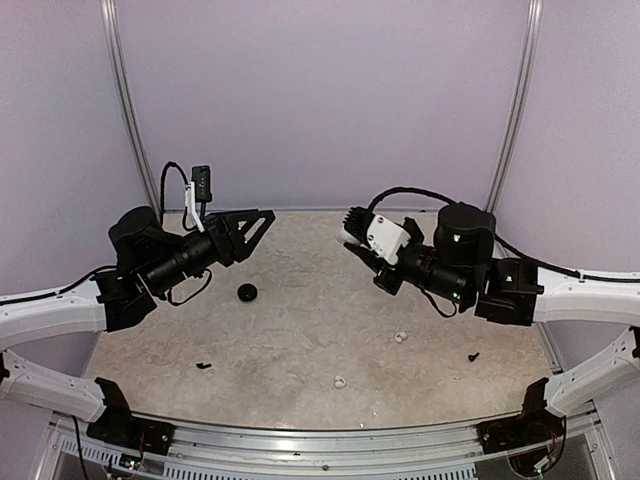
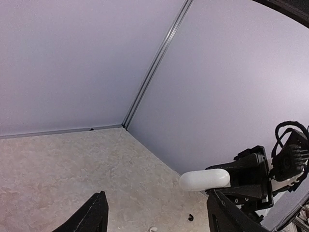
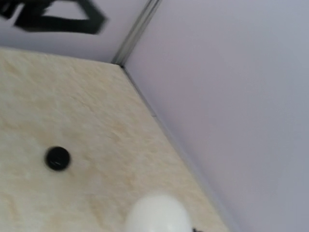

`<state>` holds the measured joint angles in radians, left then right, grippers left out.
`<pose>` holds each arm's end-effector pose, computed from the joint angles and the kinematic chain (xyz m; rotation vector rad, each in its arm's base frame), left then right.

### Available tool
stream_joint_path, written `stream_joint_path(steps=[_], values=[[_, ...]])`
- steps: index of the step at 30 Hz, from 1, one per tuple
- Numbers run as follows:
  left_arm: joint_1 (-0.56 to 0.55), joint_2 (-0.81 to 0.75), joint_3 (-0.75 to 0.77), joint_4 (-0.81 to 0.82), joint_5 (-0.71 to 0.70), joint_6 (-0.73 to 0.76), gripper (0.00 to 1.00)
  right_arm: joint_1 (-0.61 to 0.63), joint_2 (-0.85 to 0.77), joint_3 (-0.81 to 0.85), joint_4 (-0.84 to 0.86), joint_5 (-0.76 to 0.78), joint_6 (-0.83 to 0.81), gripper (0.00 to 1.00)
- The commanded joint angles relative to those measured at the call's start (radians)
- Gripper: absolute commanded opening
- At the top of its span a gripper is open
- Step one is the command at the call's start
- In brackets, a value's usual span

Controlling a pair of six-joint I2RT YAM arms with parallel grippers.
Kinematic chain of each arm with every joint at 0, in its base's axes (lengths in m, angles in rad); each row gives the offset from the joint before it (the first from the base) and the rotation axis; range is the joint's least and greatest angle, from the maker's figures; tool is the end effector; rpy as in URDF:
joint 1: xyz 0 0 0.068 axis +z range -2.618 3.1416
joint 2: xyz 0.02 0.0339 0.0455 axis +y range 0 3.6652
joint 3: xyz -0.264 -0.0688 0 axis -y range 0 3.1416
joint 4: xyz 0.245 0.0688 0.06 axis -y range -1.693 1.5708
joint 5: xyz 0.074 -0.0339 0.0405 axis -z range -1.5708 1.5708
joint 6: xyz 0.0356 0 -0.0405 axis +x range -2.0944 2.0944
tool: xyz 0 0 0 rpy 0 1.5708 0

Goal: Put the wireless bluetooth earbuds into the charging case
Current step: Pass from the right arm to the left

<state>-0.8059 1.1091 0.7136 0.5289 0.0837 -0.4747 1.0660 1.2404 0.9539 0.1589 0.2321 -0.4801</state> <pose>0.1780 -0.1897 0.3254 0.3252 1.5004 -1.0988 0.1494 0.2534 0.3377 -1.0573 1.3322 0.2411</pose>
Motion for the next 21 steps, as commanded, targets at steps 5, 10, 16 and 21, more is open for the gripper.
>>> stream_joint_path(steps=[5,10,16,21], values=[[0.03,0.103,0.111,-0.083,0.303,-0.138,0.69,0.168,0.094,-0.081,0.319,0.423,-0.412,0.16],[0.037,0.155,0.141,-0.079,0.384,-0.19,0.66,0.217,0.152,-0.118,0.443,0.48,-0.588,0.17],[0.037,0.214,0.173,-0.125,0.423,-0.181,0.58,0.256,0.164,-0.161,0.505,0.488,-0.703,0.17],[0.037,0.247,0.193,-0.132,0.462,-0.187,0.55,0.278,0.199,-0.191,0.573,0.518,-0.808,0.17]])
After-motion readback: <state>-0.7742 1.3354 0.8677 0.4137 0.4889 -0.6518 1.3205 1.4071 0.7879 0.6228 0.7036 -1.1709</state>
